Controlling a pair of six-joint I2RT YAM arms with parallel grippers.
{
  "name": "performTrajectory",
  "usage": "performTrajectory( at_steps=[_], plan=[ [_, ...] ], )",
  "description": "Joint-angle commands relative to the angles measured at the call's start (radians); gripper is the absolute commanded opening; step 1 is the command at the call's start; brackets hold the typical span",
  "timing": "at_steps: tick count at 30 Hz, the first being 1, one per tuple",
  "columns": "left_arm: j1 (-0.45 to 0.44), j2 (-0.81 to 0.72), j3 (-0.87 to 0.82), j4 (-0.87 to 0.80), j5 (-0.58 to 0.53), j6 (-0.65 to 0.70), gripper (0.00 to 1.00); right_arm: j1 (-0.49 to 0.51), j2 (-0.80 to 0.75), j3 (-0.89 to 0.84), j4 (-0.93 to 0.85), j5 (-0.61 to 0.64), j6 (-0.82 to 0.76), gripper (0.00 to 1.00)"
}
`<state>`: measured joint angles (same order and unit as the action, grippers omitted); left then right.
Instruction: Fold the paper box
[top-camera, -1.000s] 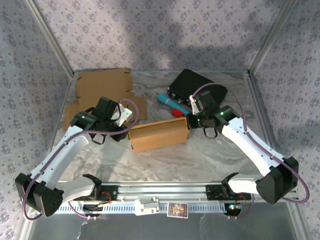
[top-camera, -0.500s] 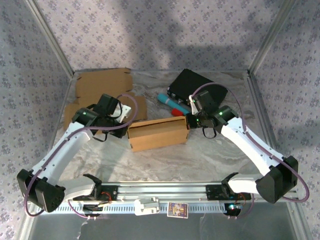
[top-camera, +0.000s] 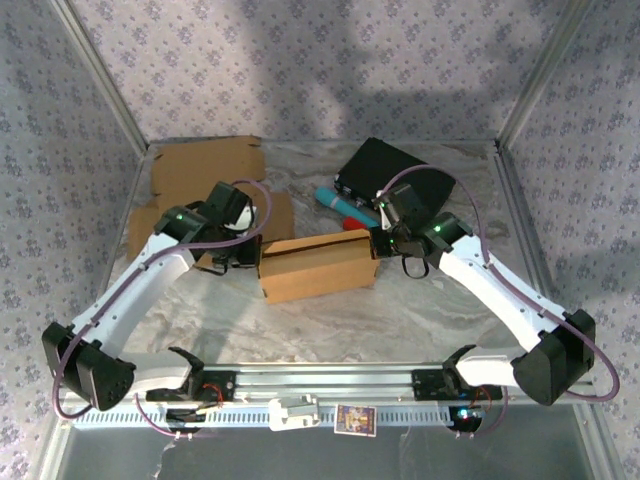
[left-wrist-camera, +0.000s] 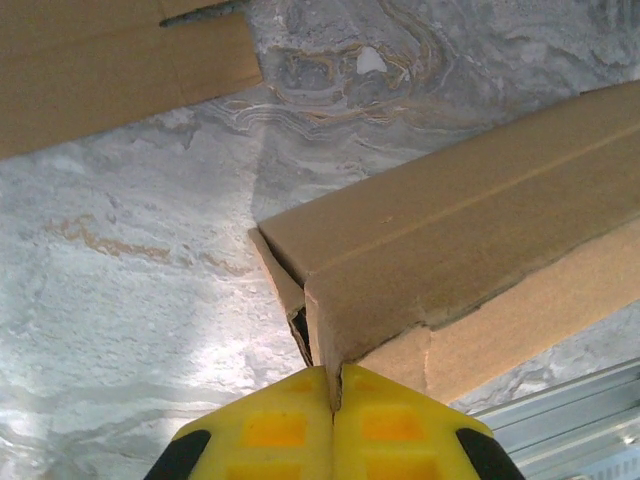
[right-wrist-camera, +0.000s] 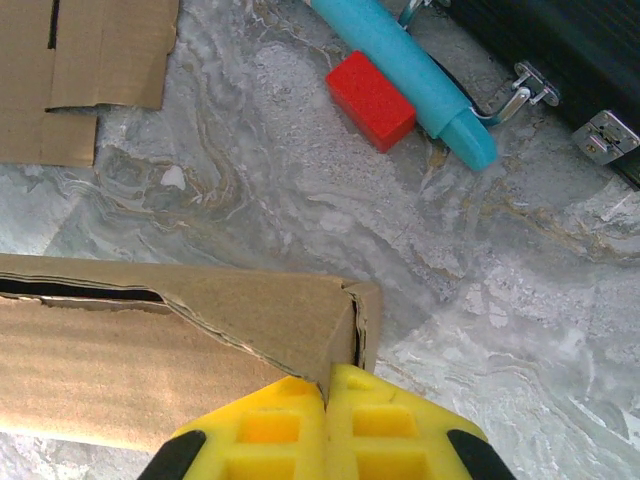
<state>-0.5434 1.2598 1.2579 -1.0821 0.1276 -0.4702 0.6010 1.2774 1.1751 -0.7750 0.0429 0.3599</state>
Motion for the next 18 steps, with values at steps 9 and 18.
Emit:
performTrajectory(
  at_steps=[9,18],
  plan=[
    [-0.018,0.024,0.031,0.013,0.071,-0.14,0.0,0.018,0.02,0.002,-0.049,-0.012,0.023,0.0],
    [-0.022,-0.064,-0.103,0.15,0.053,-0.112,0.0,0.017,0.002,-0.023,-0.028,-0.005,0.016,0.0]
  ],
)
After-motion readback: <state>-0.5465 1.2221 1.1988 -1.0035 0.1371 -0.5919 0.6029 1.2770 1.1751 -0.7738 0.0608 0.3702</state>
